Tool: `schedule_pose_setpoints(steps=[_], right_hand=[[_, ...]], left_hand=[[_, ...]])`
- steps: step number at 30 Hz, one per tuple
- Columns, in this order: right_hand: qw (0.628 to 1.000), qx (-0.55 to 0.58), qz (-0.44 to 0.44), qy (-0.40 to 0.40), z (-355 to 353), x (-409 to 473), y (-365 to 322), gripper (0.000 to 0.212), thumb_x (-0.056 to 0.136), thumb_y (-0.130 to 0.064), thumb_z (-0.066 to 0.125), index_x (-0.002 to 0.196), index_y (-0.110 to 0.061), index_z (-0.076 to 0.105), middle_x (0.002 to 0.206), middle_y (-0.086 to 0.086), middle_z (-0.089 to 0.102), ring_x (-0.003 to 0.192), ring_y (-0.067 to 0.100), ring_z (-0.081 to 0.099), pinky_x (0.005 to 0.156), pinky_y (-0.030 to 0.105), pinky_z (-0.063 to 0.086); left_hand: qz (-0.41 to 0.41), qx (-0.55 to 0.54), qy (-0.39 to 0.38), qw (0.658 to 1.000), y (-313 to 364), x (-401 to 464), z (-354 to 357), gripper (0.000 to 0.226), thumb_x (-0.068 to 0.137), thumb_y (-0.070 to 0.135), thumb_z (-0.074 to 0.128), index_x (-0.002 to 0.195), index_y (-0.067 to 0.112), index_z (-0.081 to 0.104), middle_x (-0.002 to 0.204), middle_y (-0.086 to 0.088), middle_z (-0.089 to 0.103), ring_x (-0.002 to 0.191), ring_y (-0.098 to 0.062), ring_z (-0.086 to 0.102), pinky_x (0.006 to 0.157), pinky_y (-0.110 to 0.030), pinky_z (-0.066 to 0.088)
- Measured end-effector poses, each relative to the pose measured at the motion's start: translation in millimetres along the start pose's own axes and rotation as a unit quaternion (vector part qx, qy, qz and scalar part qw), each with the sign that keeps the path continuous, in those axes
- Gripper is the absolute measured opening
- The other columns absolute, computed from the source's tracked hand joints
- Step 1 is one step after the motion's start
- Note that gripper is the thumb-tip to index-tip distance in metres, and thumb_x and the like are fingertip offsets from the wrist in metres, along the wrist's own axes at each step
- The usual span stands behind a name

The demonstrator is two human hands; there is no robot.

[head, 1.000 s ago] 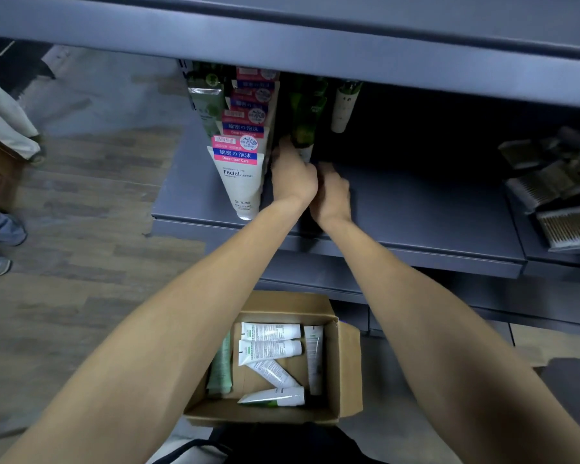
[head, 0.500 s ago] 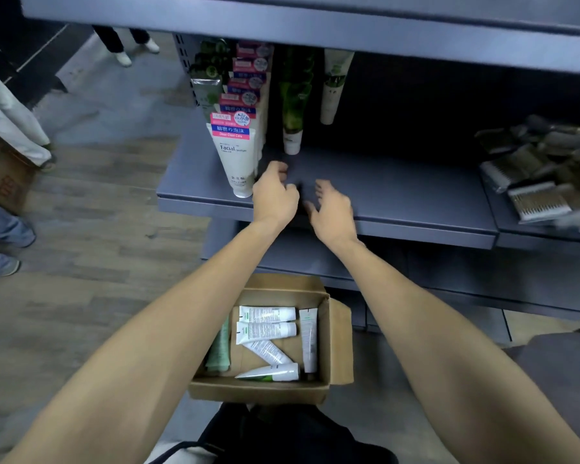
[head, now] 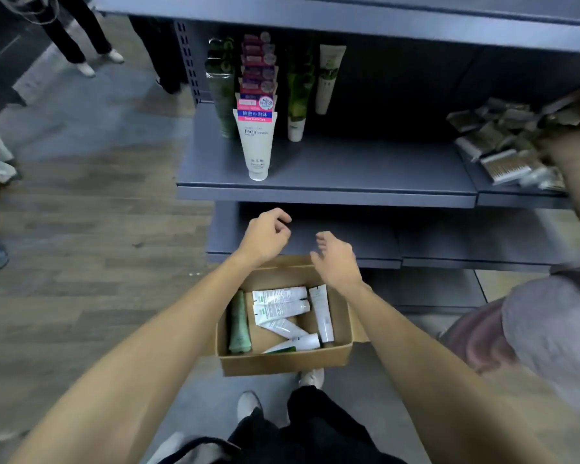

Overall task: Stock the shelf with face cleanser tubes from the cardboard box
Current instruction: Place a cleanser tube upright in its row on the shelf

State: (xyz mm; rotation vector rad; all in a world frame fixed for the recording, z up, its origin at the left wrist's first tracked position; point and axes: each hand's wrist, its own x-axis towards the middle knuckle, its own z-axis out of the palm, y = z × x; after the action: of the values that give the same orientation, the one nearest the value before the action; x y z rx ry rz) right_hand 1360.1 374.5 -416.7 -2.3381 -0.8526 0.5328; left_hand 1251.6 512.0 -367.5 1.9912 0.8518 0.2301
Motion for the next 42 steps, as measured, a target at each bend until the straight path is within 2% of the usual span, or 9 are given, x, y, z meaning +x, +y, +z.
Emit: schedule_pose_setpoints(steps=[5, 8, 12, 21, 25, 29, 35, 39, 42], right_hand=[[0.993, -0.053, 0.062, -0.081, 22, -45, 26, 0.040, 0.092, -0.019, 0.063, 0.131, -0.012, 0.055, 0.123, 0.002, 0.063, 0.114, 0.018, 0.061, 0.097, 0.028, 0.047], [0.988, -0.055, 0.083, -0.118, 33, -55, 41, 0.039, 0.090, -0.018, 0.065, 0.127, -0.012, 0.057, 0.119, 0.006, 0.065, 0.114, 0.022, 0.061, 0.099, 0.034, 0.049], [0.980, -0.083, 0.093, -0.158, 39, -56, 52, 0.040, 0.089, -0.015, 0.066, 0.128, -0.014, 0.058, 0.121, 0.006, 0.064, 0.111, 0.022, 0.062, 0.097, 0.032, 0.050], [0.946, -0.134, 0.108, -0.275, 71, -44, 84, 0.035, 0.086, -0.015, 0.069, 0.120, -0.021, 0.066, 0.121, 0.004, 0.065, 0.107, 0.022, 0.064, 0.095, 0.032, 0.052], [0.918, -0.206, 0.073, -0.331, 84, -41, 96, 0.042, 0.083, -0.024, 0.076, 0.122, -0.024, 0.062, 0.123, 0.003, 0.064, 0.109, 0.022, 0.061, 0.095, 0.032, 0.049], [0.896, -0.251, 0.034, -0.366, 99, -32, 104, 0.054, 0.079, -0.030, 0.078, 0.129, -0.028, 0.057, 0.131, 0.002, 0.059, 0.118, 0.024, 0.057, 0.099, 0.034, 0.047], [0.870, -0.285, -0.045, -0.399, 117, -18, 109, 0.045, 0.085, -0.020, 0.070, 0.127, -0.023, 0.057, 0.132, 0.005, 0.057, 0.119, 0.028, 0.056, 0.091, 0.031, 0.045], [0.855, -0.318, -0.105, -0.397, 118, -11, 108, 0.043, 0.080, -0.022, 0.076, 0.120, -0.023, 0.058, 0.130, 0.004, 0.056, 0.117, 0.026, 0.055, 0.094, 0.041, 0.050], [0.846, -0.306, -0.098, -0.424, 118, -9, 111, 0.045, 0.086, -0.015, 0.067, 0.126, -0.030, 0.055, 0.137, 0.007, 0.049, 0.117, 0.030, 0.055, 0.096, 0.042, 0.049]], left_hand=[[-0.010, 0.049, -0.071, 0.996, -42, -27, 10, 0.022, 0.088, 0.010, 0.056, 0.106, 0.018, 0.064, 0.080, 0.001, 0.071, 0.085, -0.018, 0.065, 0.082, -0.025, 0.048], [-0.029, 0.051, -0.101, 0.993, -59, -37, 15, 0.018, 0.088, 0.011, 0.057, 0.103, 0.020, 0.063, 0.079, 0.004, 0.067, 0.081, -0.016, 0.061, 0.078, -0.026, 0.048], [-0.054, 0.059, -0.110, 0.991, -74, -43, 18, 0.020, 0.089, 0.011, 0.056, 0.106, 0.017, 0.065, 0.081, 0.004, 0.065, 0.081, -0.016, 0.058, 0.075, -0.022, 0.041], [-0.155, 0.056, -0.127, 0.978, -116, -57, 38, 0.017, 0.090, 0.014, 0.058, 0.105, 0.018, 0.066, 0.096, -0.004, 0.070, 0.087, -0.019, 0.064, 0.079, -0.024, 0.049], [-0.206, 0.057, -0.117, 0.970, -134, -67, 48, 0.018, 0.090, 0.012, 0.058, 0.106, 0.016, 0.067, 0.090, -0.001, 0.069, 0.090, -0.020, 0.065, 0.076, -0.019, 0.043], [-0.242, 0.047, -0.102, 0.964, -151, -72, 52, 0.015, 0.089, 0.015, 0.060, 0.100, 0.022, 0.068, 0.087, 0.001, 0.070, 0.090, -0.024, 0.068, 0.079, -0.027, 0.050], [-0.271, 0.043, -0.087, 0.958, -162, -71, 58, 0.014, 0.092, 0.019, 0.060, 0.102, 0.027, 0.065, 0.102, 0.002, 0.069, 0.092, -0.018, 0.065, 0.083, -0.027, 0.052], [-0.275, 0.053, -0.076, 0.957, -162, -69, 64, 0.016, 0.093, 0.018, 0.058, 0.106, 0.023, 0.066, 0.100, 0.007, 0.065, 0.092, -0.015, 0.062, 0.081, -0.025, 0.049], [-0.278, 0.053, -0.075, 0.956, -160, -68, 70, 0.019, 0.094, 0.016, 0.056, 0.110, 0.019, 0.066, 0.102, 0.004, 0.065, 0.091, -0.018, 0.063, 0.071, -0.019, 0.047]])
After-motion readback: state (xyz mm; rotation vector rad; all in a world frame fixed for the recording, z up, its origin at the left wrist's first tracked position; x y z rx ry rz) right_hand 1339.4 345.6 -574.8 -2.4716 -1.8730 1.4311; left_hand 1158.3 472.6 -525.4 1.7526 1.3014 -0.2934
